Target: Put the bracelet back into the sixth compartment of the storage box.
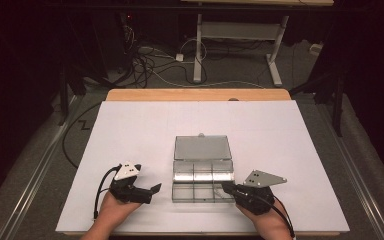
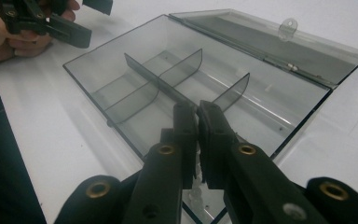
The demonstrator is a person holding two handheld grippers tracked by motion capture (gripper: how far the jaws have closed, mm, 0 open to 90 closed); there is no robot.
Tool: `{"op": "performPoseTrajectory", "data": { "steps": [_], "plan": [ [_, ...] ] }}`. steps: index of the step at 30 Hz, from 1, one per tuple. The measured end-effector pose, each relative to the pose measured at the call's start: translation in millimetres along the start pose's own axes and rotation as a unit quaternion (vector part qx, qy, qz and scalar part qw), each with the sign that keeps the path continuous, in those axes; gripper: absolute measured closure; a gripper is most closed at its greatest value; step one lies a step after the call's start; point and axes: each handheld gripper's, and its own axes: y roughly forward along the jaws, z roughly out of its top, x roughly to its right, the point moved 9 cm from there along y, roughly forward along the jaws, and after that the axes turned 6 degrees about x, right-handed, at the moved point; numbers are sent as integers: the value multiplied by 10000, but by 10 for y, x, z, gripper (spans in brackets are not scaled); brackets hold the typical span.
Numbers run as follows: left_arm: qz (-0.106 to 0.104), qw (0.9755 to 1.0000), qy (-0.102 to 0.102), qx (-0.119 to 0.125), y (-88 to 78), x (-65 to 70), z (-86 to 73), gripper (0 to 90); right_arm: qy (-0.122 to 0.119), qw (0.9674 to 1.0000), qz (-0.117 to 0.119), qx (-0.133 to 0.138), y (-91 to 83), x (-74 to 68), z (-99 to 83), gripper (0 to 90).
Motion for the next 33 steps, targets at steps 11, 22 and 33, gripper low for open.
{"op": "performPoseTrajectory", "data": {
  "steps": [11,22,33],
  "plan": [
    [-9,10000,0,0,0,1,0,0,14,9998,-61,-197,53,36,-86,868],
    [-11,10000,6,-8,2,1,-1,0,-15,9996,-207,-202,62,107,-84,861],
    [-6,10000,1,-13,3,0,-1,0,2,9996,-249,-121,40,129,-52,797]
  ]
}}
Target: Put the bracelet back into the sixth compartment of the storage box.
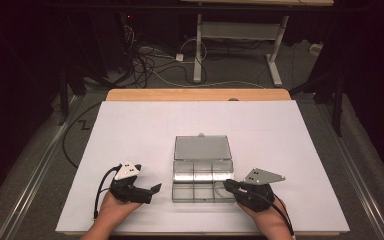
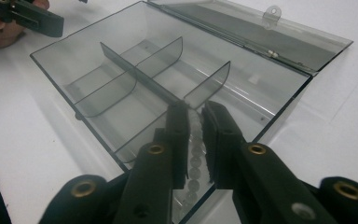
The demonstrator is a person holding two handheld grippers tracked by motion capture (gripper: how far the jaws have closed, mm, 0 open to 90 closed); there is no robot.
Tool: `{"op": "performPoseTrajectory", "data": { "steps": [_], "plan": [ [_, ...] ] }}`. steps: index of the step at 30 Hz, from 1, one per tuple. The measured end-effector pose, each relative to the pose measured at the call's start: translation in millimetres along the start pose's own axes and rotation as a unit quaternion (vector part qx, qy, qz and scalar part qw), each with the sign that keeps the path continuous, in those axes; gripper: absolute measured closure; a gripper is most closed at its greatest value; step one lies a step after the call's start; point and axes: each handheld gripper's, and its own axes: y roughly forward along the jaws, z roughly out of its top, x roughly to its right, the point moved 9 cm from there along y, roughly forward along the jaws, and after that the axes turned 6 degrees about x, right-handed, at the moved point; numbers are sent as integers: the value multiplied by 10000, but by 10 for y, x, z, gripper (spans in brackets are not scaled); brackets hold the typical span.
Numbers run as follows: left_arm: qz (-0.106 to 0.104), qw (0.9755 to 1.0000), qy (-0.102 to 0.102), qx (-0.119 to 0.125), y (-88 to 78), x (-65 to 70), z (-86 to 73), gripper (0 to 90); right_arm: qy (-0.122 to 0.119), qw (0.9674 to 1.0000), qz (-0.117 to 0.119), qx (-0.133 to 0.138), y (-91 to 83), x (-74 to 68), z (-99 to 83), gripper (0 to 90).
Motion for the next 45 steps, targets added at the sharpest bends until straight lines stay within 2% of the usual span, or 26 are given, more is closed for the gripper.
{"op": "performPoseTrajectory", "data": {
  "steps": [8,17,25,33,39,41,45],
  "plan": [
    [2,10000,1,1,0,0,0,0,54,9998,-38,173,-70,44,59,775],
    [-5,10000,-5,4,-1,0,1,0,180,9992,-203,287,-167,175,62,761],
    [-8,10000,-6,8,-1,0,1,0,317,9983,-369,318,-240,327,4,745],
    [-17,10000,-7,14,-3,1,2,0,491,9967,-620,200,-277,529,-149,717],
    [-27,10000,-9,17,-4,2,2,0,526,9952,-828,40,-289,650,-249,629],
    [-28,10000,-13,17,-4,1,2,0,555,9945,-887,13,-289,676,-271,577],
    [-30,10000,-22,16,-5,-1,2,0,624,9944,-851,-30,-275,711,-304,440]
  ]
}}
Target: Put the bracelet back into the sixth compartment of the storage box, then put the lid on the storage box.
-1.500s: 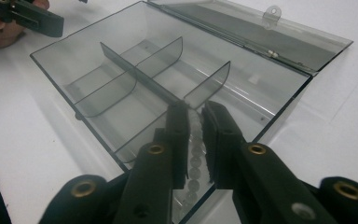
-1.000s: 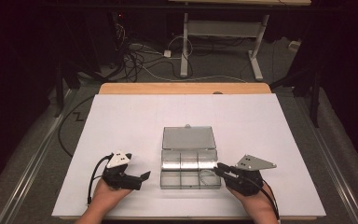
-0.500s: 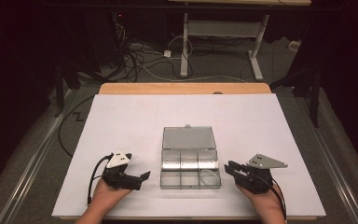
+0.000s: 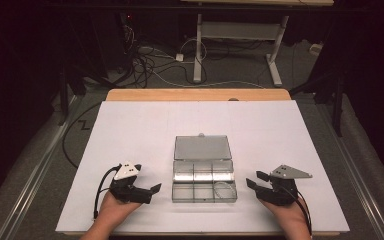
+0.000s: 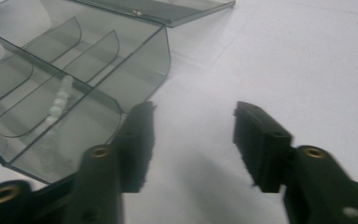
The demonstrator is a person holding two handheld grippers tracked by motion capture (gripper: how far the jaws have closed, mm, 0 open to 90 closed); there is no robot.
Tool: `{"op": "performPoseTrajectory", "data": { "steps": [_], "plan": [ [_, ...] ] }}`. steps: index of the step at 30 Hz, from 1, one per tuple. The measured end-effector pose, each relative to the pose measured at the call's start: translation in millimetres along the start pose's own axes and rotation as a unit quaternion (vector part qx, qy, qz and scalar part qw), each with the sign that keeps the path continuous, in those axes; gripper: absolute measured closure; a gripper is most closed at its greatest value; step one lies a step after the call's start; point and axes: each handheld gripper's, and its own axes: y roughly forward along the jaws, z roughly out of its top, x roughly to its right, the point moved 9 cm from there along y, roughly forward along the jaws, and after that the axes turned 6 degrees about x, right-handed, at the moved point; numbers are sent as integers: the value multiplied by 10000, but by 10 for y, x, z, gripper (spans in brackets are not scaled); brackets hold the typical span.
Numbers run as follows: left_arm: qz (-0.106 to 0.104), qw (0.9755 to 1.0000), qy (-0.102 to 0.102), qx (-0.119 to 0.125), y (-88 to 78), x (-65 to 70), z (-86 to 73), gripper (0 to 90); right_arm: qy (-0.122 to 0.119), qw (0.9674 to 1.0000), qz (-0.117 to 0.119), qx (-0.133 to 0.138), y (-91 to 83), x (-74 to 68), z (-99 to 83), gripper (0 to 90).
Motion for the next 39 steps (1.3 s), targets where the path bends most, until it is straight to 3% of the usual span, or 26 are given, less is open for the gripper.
{"op": "performPoseTrajectory", "data": {
  "steps": [6,11,15,21,26,39],
  "plan": [
    [19,10000,-3,-18,3,-2,-1,0,33,9999,-103,-45,40,44,-40,171],
    [179,9998,36,-91,20,-4,-5,0,162,9997,-172,-109,88,82,-71,3],
    [165,9998,113,-83,10,8,-2,0,179,9996,-226,-57,95,85,-32,2],
    [65,9999,-101,9,-4,-10,28,0,179,9993,-321,62,105,143,9,2],
    [115,9992,-376,8,-13,-80,75,0,166,9991,-368,156,116,181,54,3],
    [135,9982,-572,81,124,-229,200,0,173,9986,-471,174,237,241,118,3]
  ]
}}
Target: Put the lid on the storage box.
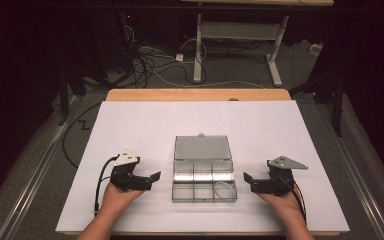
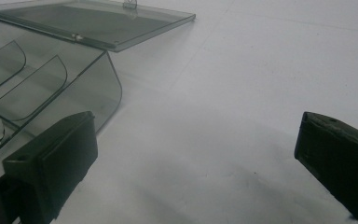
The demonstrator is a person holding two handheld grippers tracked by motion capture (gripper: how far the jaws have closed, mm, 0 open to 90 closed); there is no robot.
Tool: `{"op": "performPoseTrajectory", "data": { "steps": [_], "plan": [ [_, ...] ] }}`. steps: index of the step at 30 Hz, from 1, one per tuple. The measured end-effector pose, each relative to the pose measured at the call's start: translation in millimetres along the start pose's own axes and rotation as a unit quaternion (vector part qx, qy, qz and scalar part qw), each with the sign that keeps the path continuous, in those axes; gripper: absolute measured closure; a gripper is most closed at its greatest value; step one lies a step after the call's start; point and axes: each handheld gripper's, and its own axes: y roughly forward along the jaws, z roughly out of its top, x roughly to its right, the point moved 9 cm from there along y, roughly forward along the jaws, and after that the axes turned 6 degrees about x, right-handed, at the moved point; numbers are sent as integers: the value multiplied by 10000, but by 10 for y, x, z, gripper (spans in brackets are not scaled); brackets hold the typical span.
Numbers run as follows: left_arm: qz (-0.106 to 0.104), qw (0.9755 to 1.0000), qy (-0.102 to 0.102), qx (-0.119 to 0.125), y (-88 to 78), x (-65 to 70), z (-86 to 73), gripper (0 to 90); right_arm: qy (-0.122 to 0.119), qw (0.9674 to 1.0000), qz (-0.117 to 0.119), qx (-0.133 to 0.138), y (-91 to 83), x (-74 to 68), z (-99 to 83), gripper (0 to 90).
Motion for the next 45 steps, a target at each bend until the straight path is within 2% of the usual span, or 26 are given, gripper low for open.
{"op": "performPoseTrajectory", "data": {
  "steps": [9,16,29,35,39,45],
  "plan": [
    [-5,9999,-61,102,112,-42,139,0,-28,10000,-24,64,112,36,119,3],
    [-33,9997,-168,145,181,-70,250,0,84,9999,42,65,206,50,212,3],
    [-140,9997,-210,48,432,-72,434,0,163,9996,224,110,388,-46,411,5],
    [-214,9994,-289,9,562,-54,513,0,227,9995,236,20,501,-60,468,13],
    [-252,9994,-243,-70,640,-22,550,0,196,9994,277,-78,580,-93,489,16],
    [-274,9990,-316,-140,724,-17,578,0,190,9992,327,-145,681,-151,527,23]
  ]
}}
